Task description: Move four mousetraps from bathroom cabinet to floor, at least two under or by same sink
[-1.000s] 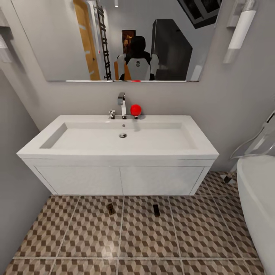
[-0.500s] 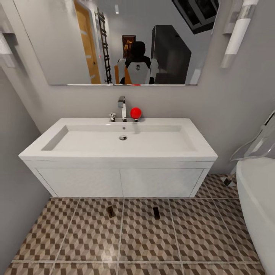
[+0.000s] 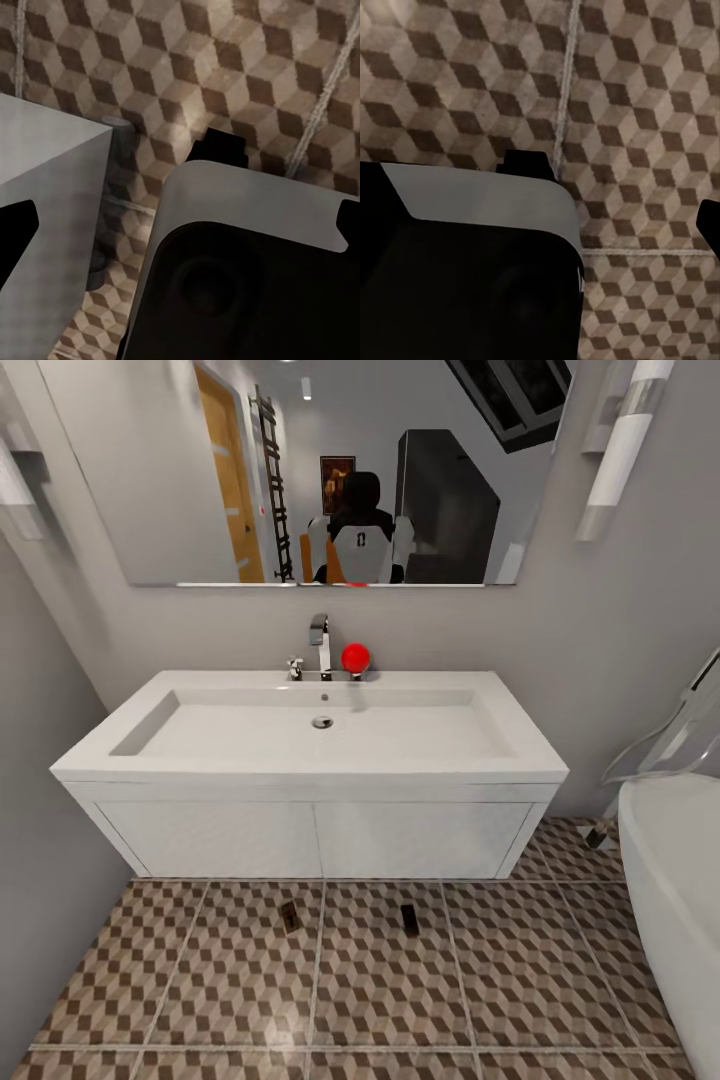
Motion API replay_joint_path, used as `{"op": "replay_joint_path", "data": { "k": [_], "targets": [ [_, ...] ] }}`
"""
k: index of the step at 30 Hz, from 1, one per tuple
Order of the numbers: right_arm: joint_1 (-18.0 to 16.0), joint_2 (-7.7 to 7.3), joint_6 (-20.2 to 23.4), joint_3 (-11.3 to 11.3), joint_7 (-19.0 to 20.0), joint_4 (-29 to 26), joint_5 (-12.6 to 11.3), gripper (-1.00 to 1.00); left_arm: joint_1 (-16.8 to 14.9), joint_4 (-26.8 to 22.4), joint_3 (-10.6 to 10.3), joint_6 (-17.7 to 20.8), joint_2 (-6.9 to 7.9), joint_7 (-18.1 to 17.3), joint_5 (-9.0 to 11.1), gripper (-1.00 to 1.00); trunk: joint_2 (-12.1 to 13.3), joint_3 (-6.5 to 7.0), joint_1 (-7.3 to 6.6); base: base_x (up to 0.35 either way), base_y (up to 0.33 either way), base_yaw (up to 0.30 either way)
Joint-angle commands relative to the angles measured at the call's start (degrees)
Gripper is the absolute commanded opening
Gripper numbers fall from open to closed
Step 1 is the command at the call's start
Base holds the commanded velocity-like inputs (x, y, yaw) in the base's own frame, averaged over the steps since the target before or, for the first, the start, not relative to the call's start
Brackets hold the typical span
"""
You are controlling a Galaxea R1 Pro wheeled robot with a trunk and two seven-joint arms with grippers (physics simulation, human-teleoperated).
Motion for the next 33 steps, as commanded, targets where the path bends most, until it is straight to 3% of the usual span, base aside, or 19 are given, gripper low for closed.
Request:
{"op": "replay_joint_path", "data": {
  "k": [1, 15, 33],
  "targets": [
    [-0.05, 0.04, -0.27, 0.49, -0.06, 0.15, -0.56, 1.0, 0.0, -0.21, -0.48, -0.02, 0.06, 0.41, 0.49, 1.0, -0.02, -0.04, 0.0, 0.0, 0.0, 0.0],
    [-0.05, 0.15, -0.38, 0.24, -0.13, -0.01, -0.9, 1.0, 0.0, -0.2, -0.48, -0.02, 0.06, 0.41, 0.49, 1.0, -0.02, 0.01, 0.0, 0.0, 0.0, -0.018],
    [-0.05, 0.22, -0.34, 0.15, -0.13, -0.02, -1.01, 1.0, 0.0, -0.13, -0.48, -0.02, 0.12, 0.4, 0.49, 1.0, -0.02, 0.68, 0.0, 0.0, 0.0, -0.258]
  ]
}}
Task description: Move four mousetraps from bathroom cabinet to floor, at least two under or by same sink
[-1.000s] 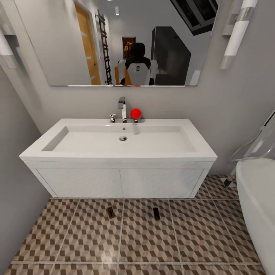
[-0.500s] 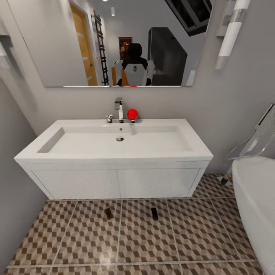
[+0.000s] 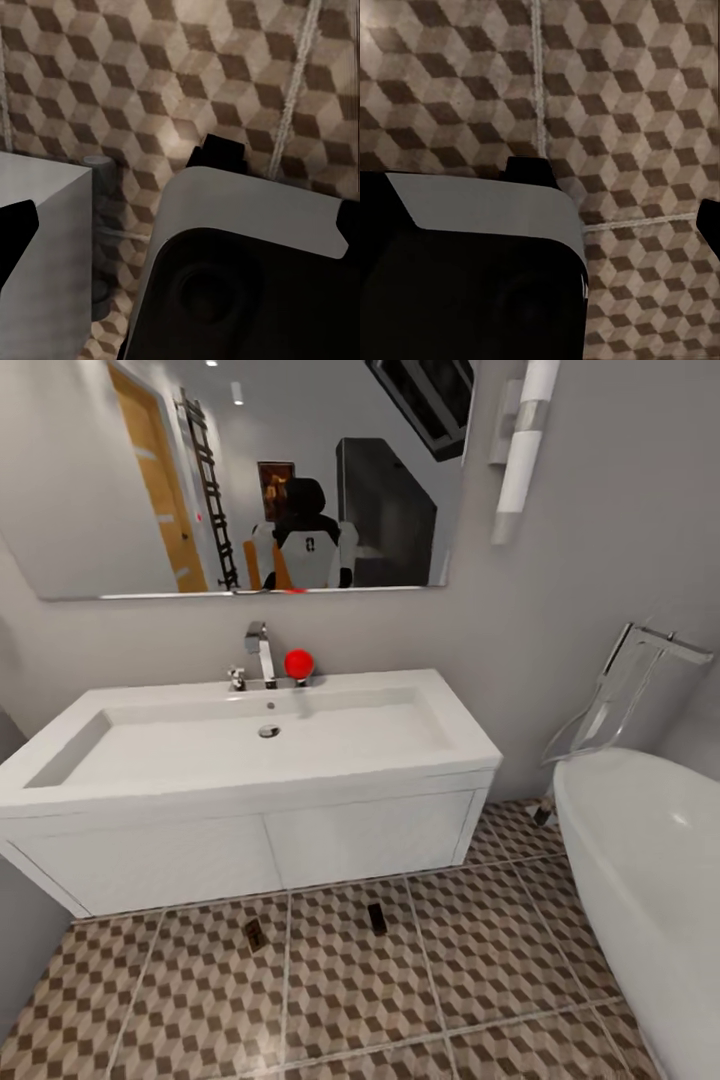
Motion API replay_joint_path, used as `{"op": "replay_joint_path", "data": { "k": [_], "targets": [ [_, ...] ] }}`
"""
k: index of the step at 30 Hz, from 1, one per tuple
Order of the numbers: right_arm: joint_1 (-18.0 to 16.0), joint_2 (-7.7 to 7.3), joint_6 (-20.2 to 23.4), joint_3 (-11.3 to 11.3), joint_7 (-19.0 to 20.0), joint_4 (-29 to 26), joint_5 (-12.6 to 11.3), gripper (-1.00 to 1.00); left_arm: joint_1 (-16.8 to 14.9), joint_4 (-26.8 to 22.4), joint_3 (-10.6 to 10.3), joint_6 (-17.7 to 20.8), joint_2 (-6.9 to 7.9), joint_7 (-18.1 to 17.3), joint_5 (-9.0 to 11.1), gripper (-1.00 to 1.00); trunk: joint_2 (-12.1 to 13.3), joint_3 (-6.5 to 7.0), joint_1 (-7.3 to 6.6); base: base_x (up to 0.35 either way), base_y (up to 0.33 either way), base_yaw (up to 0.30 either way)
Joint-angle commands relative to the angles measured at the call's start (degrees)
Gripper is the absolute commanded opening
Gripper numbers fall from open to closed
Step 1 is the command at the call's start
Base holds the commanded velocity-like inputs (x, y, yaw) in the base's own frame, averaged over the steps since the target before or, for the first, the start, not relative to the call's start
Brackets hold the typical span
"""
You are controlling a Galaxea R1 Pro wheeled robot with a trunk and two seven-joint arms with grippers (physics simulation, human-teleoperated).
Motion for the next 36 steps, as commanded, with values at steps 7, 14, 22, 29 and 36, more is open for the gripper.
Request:
{"op": "replay_joint_path", "data": {
  "k": [7, 14, 22, 29, 36],
  "targets": [
    [-0.06, 0.08, -0.24, 0.47, -0.08, 0.14, -0.54, 1.0, 0.01, -0.22, -0.49, -0.02, 0.09, 0.43, 0.49, 1.0, -0.02, 0.19, 0.0, 0.0, 0.0, -0.288],
    [-0.06, 0.1, -0.24, 0.47, -0.08, 0.14, -0.54, 1.0, 0.01, -0.22, -0.49, -0.02, 0.1, 0.42, 0.49, 1.0, -0.02, 0.39, 0.0, 0.0, 0.0, -0.29],
    [-0.06, 0.11, -0.23, 0.47, -0.08, 0.14, -0.54, 1.0, 0.01, -0.24, -0.49, -0.02, 0.1, 0.43, 0.49, 1.0, -0.02, 0.61, 0.0, 0.0, 0.0, -0.29],
    [-0.06, 0.11, -0.24, 0.47, -0.08, 0.14, -0.54, 1.0, 0.01, -0.24, -0.49, -0.02, 0.1, 0.43, 0.49, 1.0, -0.02, 0.8, 0.0, 0.0, 0.0, -0.29],
    [-0.06, 0.11, -0.23, 0.47, -0.08, 0.14, -0.54, 1.0, 0.01, -0.23, -0.49, -0.02, 0.1, 0.43, 0.49, 1.0, -0.02, 0.99, 0.0, 0.0, 0.0, -0.29]
  ]
}}
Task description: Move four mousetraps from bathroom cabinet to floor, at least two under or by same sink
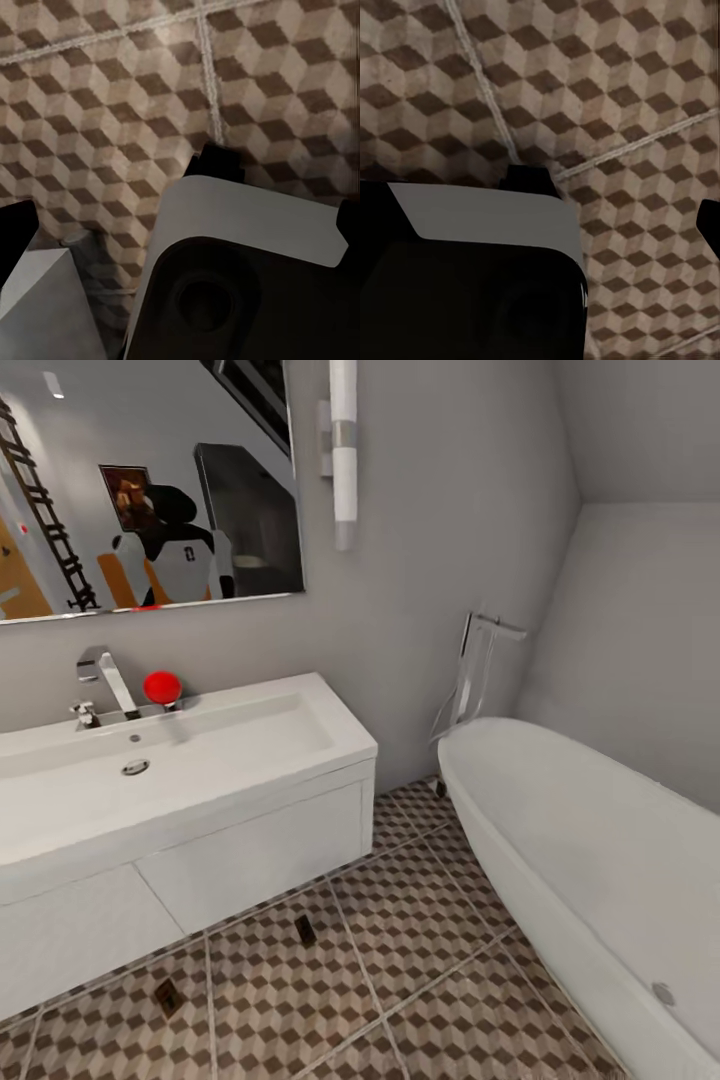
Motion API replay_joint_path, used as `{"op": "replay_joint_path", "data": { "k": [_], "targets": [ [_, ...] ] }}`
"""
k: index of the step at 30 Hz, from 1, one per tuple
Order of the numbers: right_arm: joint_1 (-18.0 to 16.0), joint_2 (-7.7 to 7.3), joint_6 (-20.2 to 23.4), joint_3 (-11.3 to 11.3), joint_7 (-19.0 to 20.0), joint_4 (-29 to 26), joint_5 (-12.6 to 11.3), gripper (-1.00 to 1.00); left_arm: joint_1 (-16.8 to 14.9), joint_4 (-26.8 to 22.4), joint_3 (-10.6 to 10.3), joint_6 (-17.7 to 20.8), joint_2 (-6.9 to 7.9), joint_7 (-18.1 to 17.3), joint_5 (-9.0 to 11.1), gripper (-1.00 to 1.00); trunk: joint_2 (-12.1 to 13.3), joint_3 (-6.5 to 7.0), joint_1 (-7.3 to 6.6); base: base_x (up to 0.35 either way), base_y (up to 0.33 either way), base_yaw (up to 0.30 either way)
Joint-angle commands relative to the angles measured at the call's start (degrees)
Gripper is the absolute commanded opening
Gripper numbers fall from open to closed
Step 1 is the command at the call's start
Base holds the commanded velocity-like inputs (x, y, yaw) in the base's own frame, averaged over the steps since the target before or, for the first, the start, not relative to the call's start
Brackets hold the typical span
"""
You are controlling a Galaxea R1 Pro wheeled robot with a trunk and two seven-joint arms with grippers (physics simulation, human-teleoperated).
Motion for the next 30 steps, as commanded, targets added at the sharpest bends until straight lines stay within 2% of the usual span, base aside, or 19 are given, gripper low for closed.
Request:
{"op": "replay_joint_path", "data": {
  "k": [1, 30],
  "targets": [
    [-0.06, 0.05, -0.27, 0.48, -0.08, 0.14, -0.54, 1.0, 0.01, -0.26, -0.49, -0.02, 0.07, 0.42, 0.48, 1.0, -0.02, -0.02, 0.0, 0.0, 0.0, -0.29],
    [-0.06, 0.05, -0.27, 0.48, -0.08, 0.14, -0.54, 1.0, 0.01, -0.25, -0.49, -0.02, 0.07, 0.42, 0.48, 1.0, -0.02, 0.72, 0.0, 0.0, 0.0, -0.29]
  ]
}}
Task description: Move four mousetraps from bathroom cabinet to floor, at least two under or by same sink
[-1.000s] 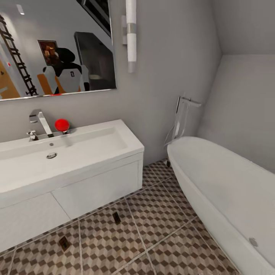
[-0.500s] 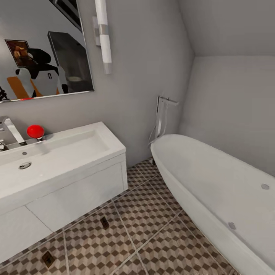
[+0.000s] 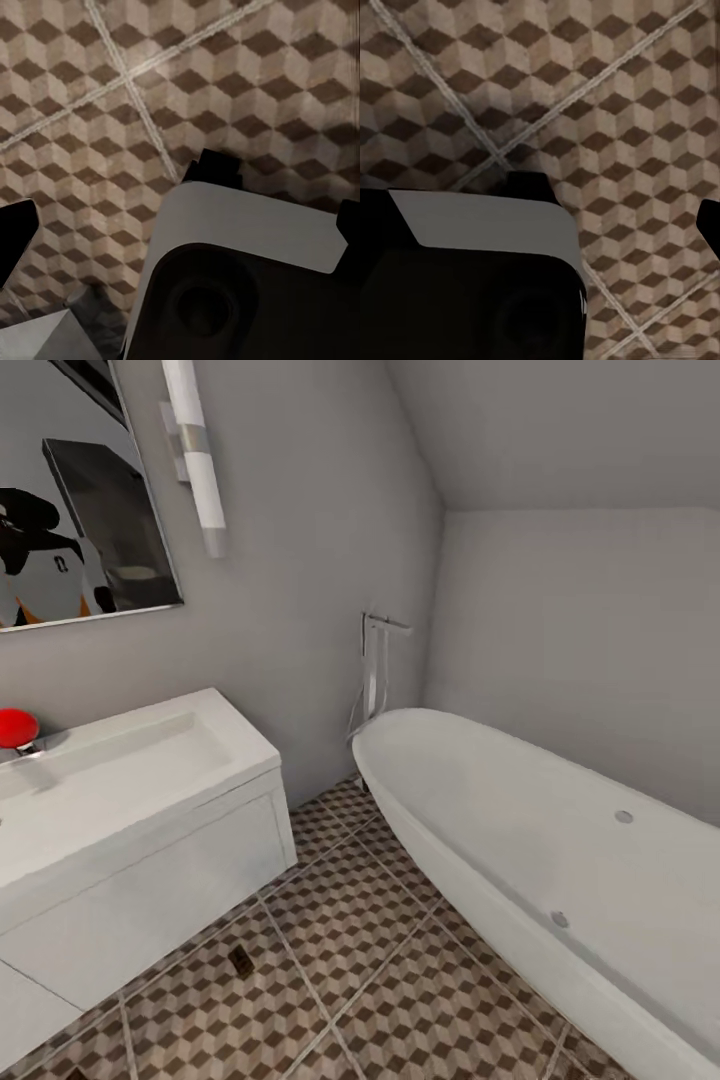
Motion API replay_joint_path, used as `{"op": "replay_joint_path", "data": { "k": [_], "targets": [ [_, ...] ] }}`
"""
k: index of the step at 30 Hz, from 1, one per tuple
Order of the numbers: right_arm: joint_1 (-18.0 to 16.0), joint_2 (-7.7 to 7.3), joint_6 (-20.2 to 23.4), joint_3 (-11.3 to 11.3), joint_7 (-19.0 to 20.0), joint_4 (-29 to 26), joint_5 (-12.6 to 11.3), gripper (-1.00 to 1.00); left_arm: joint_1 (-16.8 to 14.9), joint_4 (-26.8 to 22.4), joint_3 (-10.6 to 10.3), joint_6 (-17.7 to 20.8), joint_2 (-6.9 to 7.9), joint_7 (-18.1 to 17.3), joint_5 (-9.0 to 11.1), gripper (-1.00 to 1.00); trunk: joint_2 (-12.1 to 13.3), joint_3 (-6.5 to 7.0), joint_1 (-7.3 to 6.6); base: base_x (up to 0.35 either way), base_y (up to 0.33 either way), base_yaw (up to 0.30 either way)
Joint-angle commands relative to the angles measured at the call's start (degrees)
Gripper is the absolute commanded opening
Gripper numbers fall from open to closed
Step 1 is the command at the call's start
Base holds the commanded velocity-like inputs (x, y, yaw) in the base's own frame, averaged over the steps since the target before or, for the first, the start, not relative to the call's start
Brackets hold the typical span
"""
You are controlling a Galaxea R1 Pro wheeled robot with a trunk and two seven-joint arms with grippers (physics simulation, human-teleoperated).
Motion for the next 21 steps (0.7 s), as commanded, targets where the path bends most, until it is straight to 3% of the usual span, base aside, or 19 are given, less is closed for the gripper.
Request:
{"op": "replay_joint_path", "data": {
  "k": [1, 21],
  "targets": [
    [-0.06, 0.05, -0.27, 0.48, -0.08, 0.14, -0.54, 1.0, 0.01, -0.23, -0.49, -0.02, 0.07, 0.42, 0.48, 1.0, -0.02, -0.02, 0.0, 0.0, 0.0, -0.29],
    [-0.06, 0.05, -0.27, 0.48, -0.08, 0.14, -0.54, 1.0, 0.01, -0.21, -0.49, -0.02, 0.07, 0.42, 0.48, 1.0, -0.02, 0.43, 0.0, 0.0, 0.0, -0.29]
  ]
}}
